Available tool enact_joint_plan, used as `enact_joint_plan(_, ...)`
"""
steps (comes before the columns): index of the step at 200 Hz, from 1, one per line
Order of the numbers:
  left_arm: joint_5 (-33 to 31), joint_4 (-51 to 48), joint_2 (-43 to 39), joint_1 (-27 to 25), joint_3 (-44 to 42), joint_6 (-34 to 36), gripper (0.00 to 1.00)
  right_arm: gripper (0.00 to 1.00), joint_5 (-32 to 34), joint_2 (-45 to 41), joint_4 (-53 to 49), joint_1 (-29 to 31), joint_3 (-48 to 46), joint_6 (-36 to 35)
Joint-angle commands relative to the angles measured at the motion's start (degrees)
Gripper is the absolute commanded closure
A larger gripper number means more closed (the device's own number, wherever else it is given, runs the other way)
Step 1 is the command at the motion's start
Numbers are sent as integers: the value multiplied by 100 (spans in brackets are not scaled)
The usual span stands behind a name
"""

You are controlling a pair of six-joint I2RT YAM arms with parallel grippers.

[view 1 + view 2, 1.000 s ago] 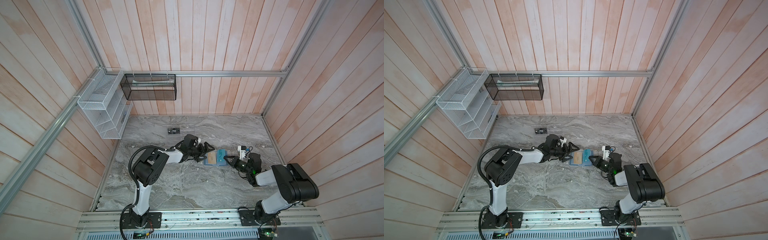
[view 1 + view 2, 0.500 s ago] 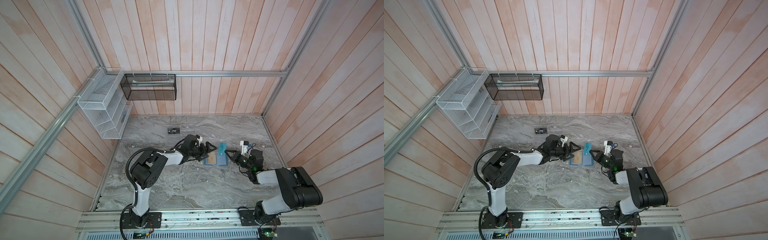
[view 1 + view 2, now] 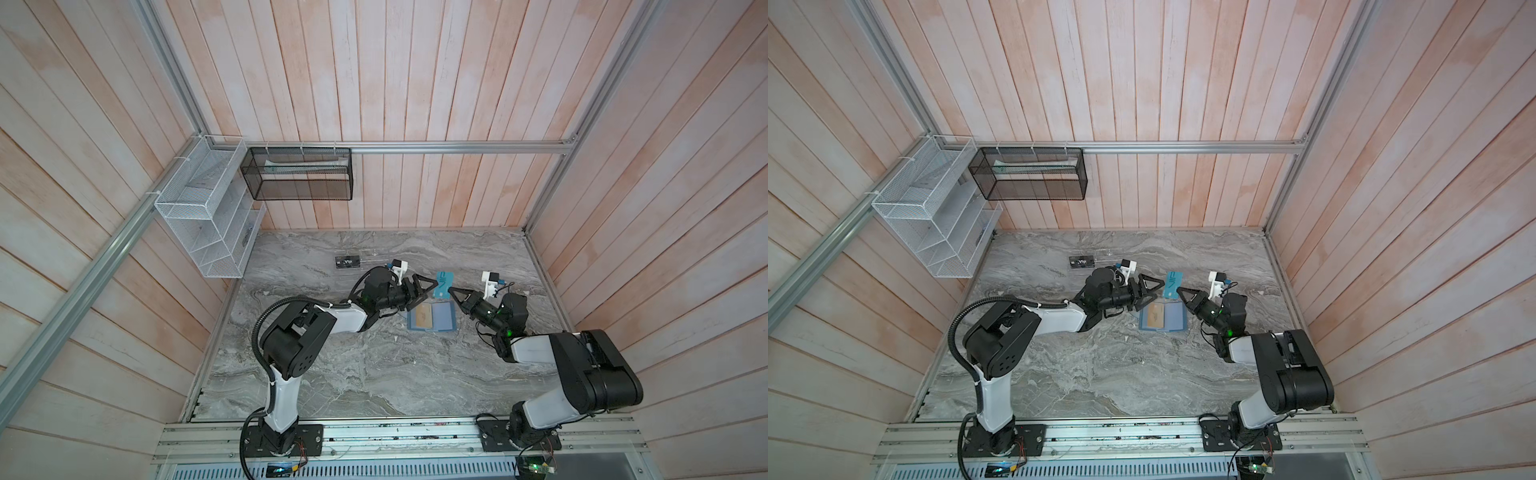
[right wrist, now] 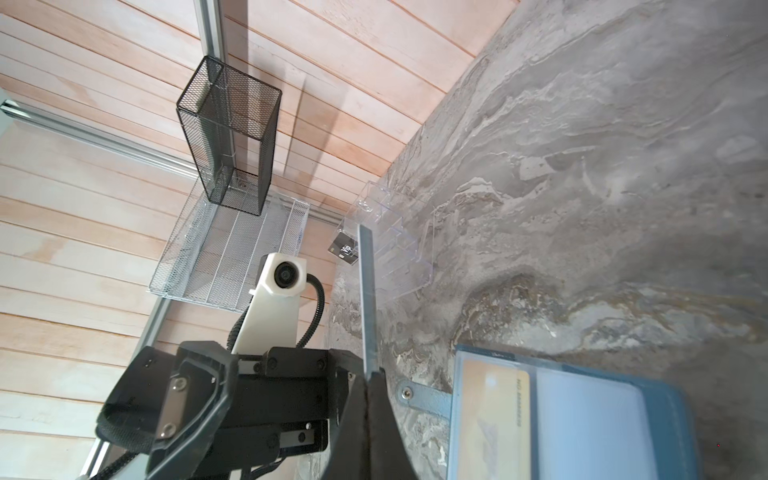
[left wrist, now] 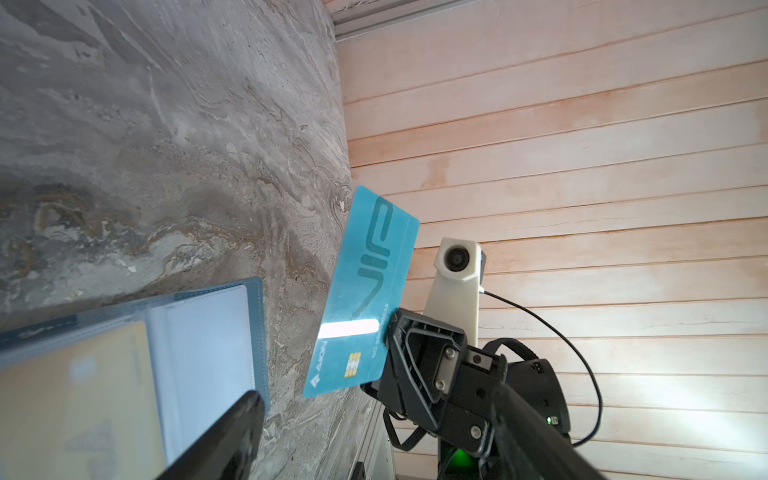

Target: Take the credit cards out of the card holder

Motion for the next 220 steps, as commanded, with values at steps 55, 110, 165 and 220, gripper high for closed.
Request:
enact_joint_plan(55, -189, 728, 336, -70, 169, -67, 33, 100, -108, 276, 561, 138, 191, 429)
enact_joint_plan(110, -238, 878, 382, -65, 174, -58, 53, 100, -142, 470, 763, 186, 277, 591)
enact_joint_plan(165, -234, 906, 422, -67, 181, -47, 81, 100, -183, 590, 793, 212, 314, 606)
enact_joint_plan(220, -190, 905, 378, -65, 147, 68, 99, 100, -267, 696, 851, 222, 372, 610)
